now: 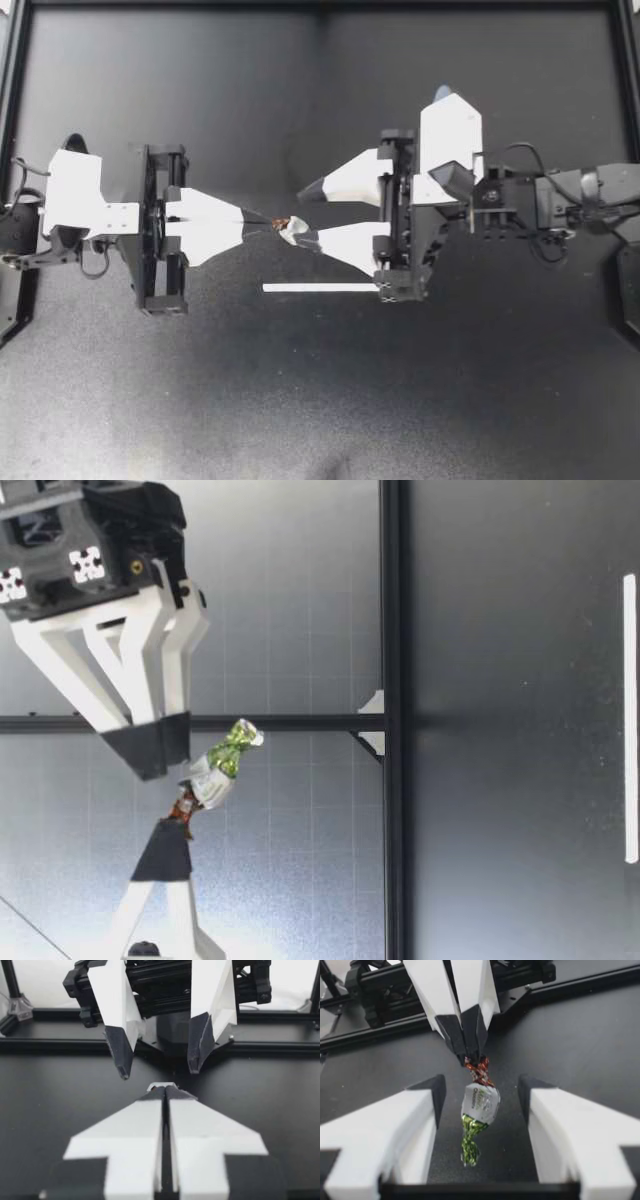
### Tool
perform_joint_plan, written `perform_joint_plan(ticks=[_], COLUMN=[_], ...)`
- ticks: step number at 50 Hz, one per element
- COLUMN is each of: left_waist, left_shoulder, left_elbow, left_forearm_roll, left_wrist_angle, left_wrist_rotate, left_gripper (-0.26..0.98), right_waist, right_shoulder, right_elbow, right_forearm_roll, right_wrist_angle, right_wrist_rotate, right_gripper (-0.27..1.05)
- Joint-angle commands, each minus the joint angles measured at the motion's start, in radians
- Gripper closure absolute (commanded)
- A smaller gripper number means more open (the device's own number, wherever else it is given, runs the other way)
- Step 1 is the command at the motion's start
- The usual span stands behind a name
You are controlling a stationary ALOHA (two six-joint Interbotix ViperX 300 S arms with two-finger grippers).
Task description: Pick up the candy and unwrap it.
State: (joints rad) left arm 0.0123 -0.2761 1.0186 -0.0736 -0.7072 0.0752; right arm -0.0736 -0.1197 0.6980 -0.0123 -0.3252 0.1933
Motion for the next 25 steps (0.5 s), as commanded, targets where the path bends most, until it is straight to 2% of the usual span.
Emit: perform_joint_plan(ticks=[1,12,15,20,25], left_waist=[0.002,0.002,0.002,0.002,0.002], left_shoulder=[-0.018,-0.018,-0.018,-0.018,-0.018], left_elbow=[-0.017,-0.018,-0.017,-0.017,-0.018], left_forearm_roll=[0.0,0.0,0.0,-0.002,-0.002], left_wrist_angle=[-0.006,-0.008,-0.008,-0.009,-0.009], left_wrist_rotate=[0.0,0.002,0.002,0.0,0.002], left_gripper=[0.9,0.9,0.9,0.9,0.9], right_waist=[-0.006,-0.008,-0.006,-0.006,-0.006], right_shoulder=[-0.003,0.011,0.011,0.012,0.006], right_elbow=[-0.028,-0.037,-0.037,-0.037,-0.037], right_forearm_roll=[0.0,0.0,0.0,0.0,0.0], right_wrist_angle=[-0.006,0.018,0.029,0.057,0.074], right_wrist_rotate=[0.002,0.009,0.009,0.009,0.006], right_gripper=[0.19,0.22,0.26,0.4,0.61])
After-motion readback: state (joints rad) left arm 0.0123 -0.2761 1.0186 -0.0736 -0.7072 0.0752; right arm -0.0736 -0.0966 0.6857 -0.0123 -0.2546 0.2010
